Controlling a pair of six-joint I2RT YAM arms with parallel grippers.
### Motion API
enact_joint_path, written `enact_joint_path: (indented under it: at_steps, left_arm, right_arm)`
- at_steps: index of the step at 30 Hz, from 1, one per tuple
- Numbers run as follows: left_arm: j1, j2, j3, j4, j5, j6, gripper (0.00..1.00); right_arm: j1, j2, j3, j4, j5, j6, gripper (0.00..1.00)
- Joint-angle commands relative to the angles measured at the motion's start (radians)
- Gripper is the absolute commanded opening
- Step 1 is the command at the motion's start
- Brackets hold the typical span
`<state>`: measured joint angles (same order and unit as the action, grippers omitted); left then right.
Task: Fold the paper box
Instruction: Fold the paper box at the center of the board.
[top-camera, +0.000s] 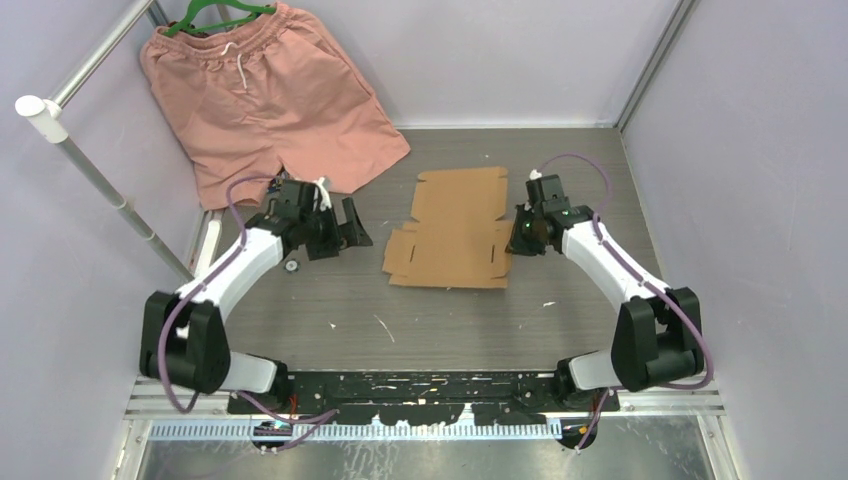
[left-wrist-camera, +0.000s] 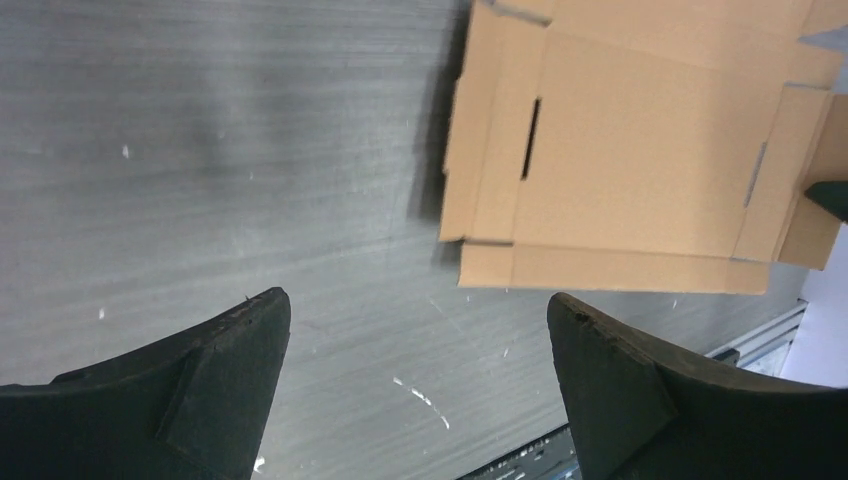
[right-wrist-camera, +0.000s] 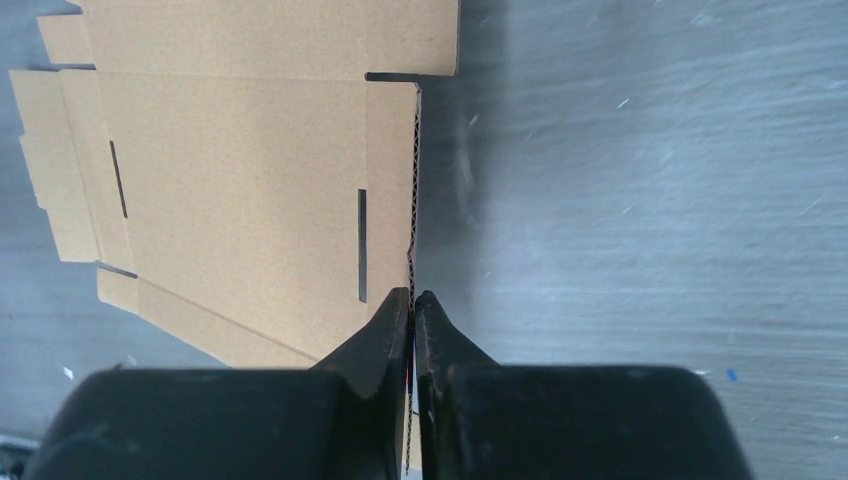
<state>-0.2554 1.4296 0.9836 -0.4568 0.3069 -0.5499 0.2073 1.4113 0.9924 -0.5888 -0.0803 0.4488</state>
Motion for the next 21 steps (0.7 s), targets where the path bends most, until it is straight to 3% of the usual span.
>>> enact_joint_path:
  at_steps: [1,7,12,21]
  left_arm:
    - [-0.005,-0.181,-0.072,-0.013,-0.011,-0.043,1.0]
    - [-0.035,-0.411,-0.154,-0.139,-0.084,-0.092,1.0]
    - [-0.095,-0.553,-0.216,-0.203,-0.185,-0.159,1.0]
    - [-0.239,-0.587,-0.307,-0.135,-0.313,-0.258,1.0]
  right_arm:
    - [0.098,-0.096,-0.033,-0.044,-0.014,0.009,0.1]
    - [0.238,-0.129,-0.047,-0.082,0.038,0.052,0.1]
    - [0.264,-0.15,-0.095,-0.056,0.076,0.091,0.1]
    - [0.266,-0.16,-0.187,0.027,0.039,0.128,0.1]
